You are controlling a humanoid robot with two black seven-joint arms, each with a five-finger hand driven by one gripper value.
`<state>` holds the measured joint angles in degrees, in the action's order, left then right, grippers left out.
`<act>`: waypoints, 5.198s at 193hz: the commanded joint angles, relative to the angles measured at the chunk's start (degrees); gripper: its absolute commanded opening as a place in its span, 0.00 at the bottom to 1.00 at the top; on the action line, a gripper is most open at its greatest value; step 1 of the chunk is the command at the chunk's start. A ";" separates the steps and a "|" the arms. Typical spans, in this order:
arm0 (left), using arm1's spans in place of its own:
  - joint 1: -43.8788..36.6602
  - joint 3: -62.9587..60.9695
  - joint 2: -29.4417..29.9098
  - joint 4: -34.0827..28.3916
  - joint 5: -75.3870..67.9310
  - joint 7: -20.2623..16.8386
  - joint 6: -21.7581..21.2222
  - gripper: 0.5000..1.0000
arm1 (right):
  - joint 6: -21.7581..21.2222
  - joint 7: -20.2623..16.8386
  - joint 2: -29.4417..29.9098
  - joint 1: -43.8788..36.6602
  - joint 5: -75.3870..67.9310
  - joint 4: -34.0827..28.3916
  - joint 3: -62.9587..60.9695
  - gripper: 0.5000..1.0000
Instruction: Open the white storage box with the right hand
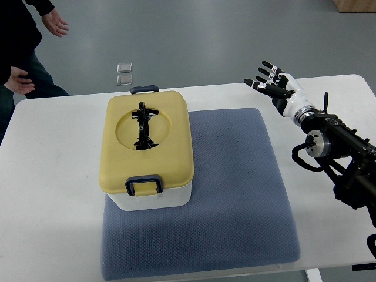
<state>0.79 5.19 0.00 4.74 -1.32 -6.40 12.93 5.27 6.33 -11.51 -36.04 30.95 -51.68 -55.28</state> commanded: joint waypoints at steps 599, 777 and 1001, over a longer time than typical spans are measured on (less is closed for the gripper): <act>-0.26 0.00 0.00 0.44 0.00 0.07 0.08 1.00 | -19.16 20.30 1.93 -70.57 2.45 -8.27 76.99 0.86; -0.26 0.00 0.00 0.44 0.00 0.07 0.08 1.00 | -7.21 28.67 5.27 -72.68 35.50 -8.18 85.61 0.84; -0.26 0.00 0.00 0.44 0.00 0.07 0.08 1.00 | -0.35 28.67 6.06 -72.60 41.74 -9.06 88.68 0.52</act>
<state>0.53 5.19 0.00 5.18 -1.35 -6.34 13.01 4.46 35.00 -5.43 -108.55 71.69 -60.73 33.40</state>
